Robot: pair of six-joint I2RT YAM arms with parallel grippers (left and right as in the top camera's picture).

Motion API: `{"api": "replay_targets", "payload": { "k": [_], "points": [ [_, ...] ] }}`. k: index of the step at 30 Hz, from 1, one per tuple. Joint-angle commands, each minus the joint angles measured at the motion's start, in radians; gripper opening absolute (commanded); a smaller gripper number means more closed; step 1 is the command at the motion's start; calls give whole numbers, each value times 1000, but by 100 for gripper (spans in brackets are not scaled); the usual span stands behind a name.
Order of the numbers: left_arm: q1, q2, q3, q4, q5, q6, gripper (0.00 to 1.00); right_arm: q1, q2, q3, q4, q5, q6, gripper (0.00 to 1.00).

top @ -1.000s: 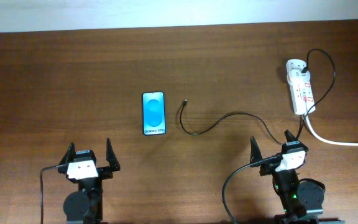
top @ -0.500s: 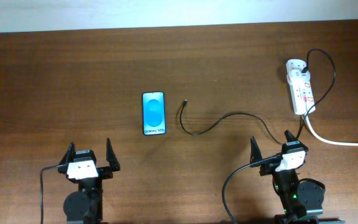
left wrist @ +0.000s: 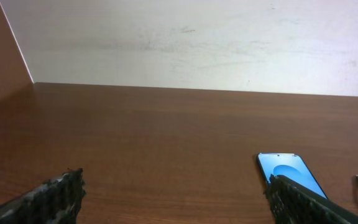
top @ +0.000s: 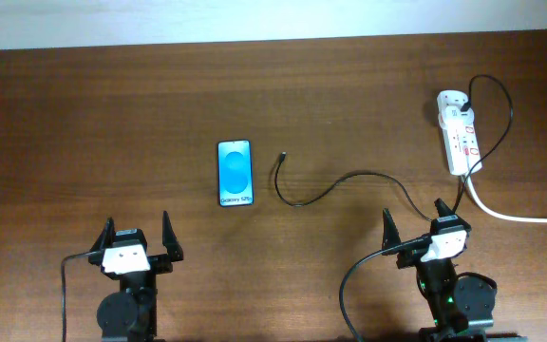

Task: Plug charger to phone and switch on socket

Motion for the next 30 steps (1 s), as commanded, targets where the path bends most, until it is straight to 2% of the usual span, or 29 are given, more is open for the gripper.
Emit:
{"api": "replay_targets", "payload": {
  "k": [1,30],
  "points": [
    [6,-5,-1,-7,11,15,99,-7,4,-5,-6,5,7,98],
    [6,-5,-1,-5,4,15,99,-7,5,-5,-3,0,8,98]
  ]
}}
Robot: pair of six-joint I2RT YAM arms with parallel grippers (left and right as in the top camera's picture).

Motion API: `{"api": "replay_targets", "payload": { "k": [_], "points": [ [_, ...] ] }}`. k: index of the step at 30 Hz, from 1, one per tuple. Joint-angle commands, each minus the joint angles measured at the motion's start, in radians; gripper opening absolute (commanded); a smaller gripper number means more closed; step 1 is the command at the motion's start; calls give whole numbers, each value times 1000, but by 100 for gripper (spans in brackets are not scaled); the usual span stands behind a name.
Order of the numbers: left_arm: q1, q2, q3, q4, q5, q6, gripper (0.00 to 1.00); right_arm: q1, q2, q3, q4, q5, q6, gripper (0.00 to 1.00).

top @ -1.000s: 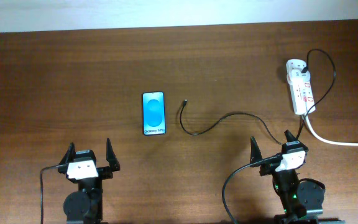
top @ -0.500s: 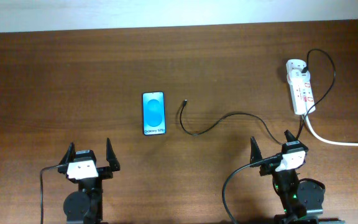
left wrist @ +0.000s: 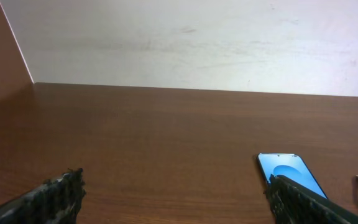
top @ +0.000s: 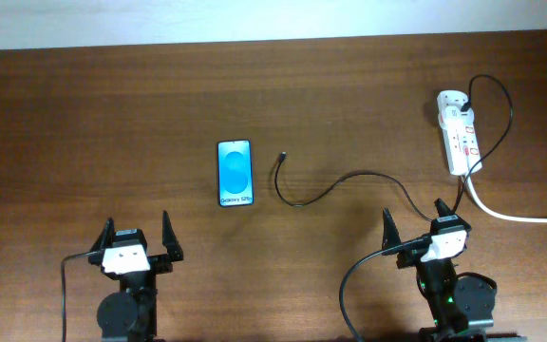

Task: Plug charger to phone and switch on socket

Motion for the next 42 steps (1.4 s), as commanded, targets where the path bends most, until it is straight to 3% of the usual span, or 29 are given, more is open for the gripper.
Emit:
{"api": "replay_targets", "payload": {
  "k": [1,14,25,34,42],
  "points": [
    [6,-4,-1,-9,9,15,99,-7,5,-5,-4,-4,8,99],
    [6,-2,15,3,39,16,99,-6,16,84,-15,-60,16,98],
    [6,74,162,10,91,15,99,-6,415,401,-86,-69,15,99],
    [6,470,456,-11,176,15,99,-6,512,568,-156,-133,15,98],
    [6,1042,890,-156,410,16,99,-6,542,705,-338,-214,16,98]
  ]
}}
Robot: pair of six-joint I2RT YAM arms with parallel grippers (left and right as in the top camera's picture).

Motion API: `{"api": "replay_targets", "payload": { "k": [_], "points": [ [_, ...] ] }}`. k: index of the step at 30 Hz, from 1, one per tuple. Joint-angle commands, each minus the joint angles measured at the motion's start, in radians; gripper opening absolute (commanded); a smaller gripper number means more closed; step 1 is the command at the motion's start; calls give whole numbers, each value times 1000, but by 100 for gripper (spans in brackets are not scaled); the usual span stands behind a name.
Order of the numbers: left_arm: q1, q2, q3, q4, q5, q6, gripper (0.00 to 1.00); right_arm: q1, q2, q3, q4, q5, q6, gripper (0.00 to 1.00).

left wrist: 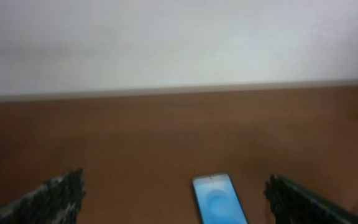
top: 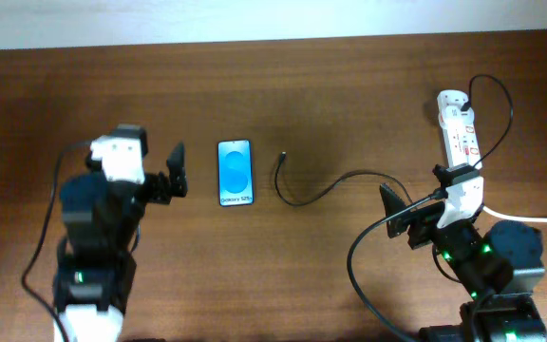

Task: Plug charger to phone and switch on socket
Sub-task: 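Reach the left gripper to the blue phone and grasp it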

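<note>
The phone [top: 235, 173], its blue screen lit, lies face up on the brown table [top: 254, 85]. In the blurred left wrist view the phone [left wrist: 218, 198] shows low and a little right of centre, between the fingers. The black cable's free tip [top: 282, 157] rests just right of the phone, and the cable [top: 349, 177] curves off to the white power strip [top: 459, 133] at the far right. My left gripper [left wrist: 174, 193] is open and empty, lifted to the left of the phone. My right gripper [top: 413, 183] is open, just short of the strip's near end.
A thick white mains lead [top: 520, 217] runs from the power strip off the right edge, passing close by my right arm. A pale wall [left wrist: 179, 43] stands behind the table's far edge.
Both arms have left the front edge. The left gripper now sits beside the phone's left side, the right one near the power strip's near end. Phone, cable and strip lie as before.
At both earlier moments the two arms rested at the table's front edge with open grippers, and nothing moved between them. By now both have come forward over the table, still open and empty.
</note>
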Motion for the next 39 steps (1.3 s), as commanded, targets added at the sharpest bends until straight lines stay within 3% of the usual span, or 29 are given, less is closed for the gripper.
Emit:
{"api": "replay_targets", "payload": {
  "k": [1,6,12,14,15,17,23,29,39],
  "points": [
    [6,182,171,-75,140,13,99,-6,42,117,-61,-23,11,98],
    [5,389,386,-250,191,13,99,-6,193,352,-291,-23,11,98],
    [-28,608,734,-590,187,52,99,-6,435,625,-565,-23,11,98],
    [-40,661,819,-692,186,67,99,-6,487,668,-600,-23,11,98],
    [-47,734,937,-835,187,74,99,-6,529,682,-598,-23,10,98],
    [-47,787,1004,-917,188,73,99,-6,562,682,-595,-23,11,98],
    [-54,814,1006,-933,217,51,97,-6,689,682,-613,-23,11,98],
    [-182,911,1042,-961,-47,-157,100,-6,719,682,-615,-50,11,98],
    [-272,1178,1097,-1089,-196,-425,97,-6,719,682,-621,-49,11,98]
  ]
}}
